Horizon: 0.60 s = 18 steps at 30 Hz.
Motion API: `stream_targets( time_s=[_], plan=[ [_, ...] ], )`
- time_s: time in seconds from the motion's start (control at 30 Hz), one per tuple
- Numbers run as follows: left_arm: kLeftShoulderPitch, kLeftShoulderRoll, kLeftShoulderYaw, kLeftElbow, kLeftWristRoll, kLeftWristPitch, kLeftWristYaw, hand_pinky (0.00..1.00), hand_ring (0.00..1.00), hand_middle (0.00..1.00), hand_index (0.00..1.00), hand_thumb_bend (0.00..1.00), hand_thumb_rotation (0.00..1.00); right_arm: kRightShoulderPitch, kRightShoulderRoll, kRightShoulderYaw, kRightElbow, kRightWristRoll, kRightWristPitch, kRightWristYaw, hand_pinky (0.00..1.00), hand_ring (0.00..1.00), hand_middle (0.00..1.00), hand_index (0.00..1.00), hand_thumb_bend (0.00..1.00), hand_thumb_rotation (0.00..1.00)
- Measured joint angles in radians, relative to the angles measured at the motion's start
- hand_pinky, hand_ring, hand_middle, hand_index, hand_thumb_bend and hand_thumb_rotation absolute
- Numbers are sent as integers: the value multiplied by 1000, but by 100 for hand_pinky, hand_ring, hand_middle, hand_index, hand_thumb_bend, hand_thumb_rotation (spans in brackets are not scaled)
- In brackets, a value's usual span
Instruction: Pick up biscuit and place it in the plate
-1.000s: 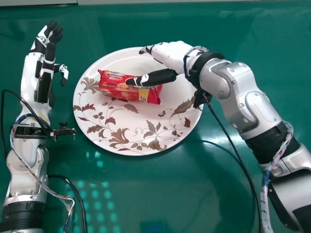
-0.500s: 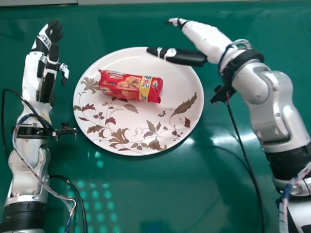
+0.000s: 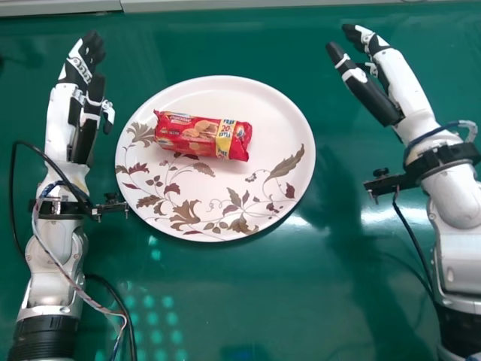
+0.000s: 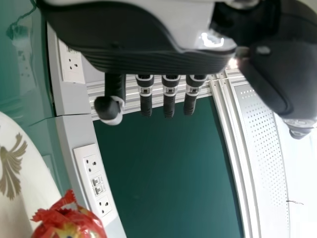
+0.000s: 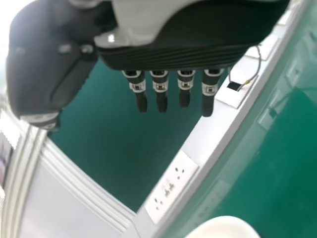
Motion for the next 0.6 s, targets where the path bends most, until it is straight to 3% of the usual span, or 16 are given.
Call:
stream_targets(
  time_s=[0.2, 0.43, 0.6],
  plan=[
    [-25, 7, 1, 62, -21, -55, -5, 0, 100, 98, 100, 100, 85, 92, 48, -30, -26, 49, -30, -81, 92, 100, 100, 96, 78, 47],
    [-26, 7, 5, 70, -34, -60, 2, 0, 100, 98, 100, 95, 92, 179, 77, -43, -33, 66, -142, -177, 91, 97, 100, 96, 56, 69],
    [-25, 7, 11, 75, -72, -61, -5, 0, 100, 99, 100, 95, 93, 187, 90, -42, -31, 72, -180, -205, 99, 99, 100, 97, 43, 80]
  ],
)
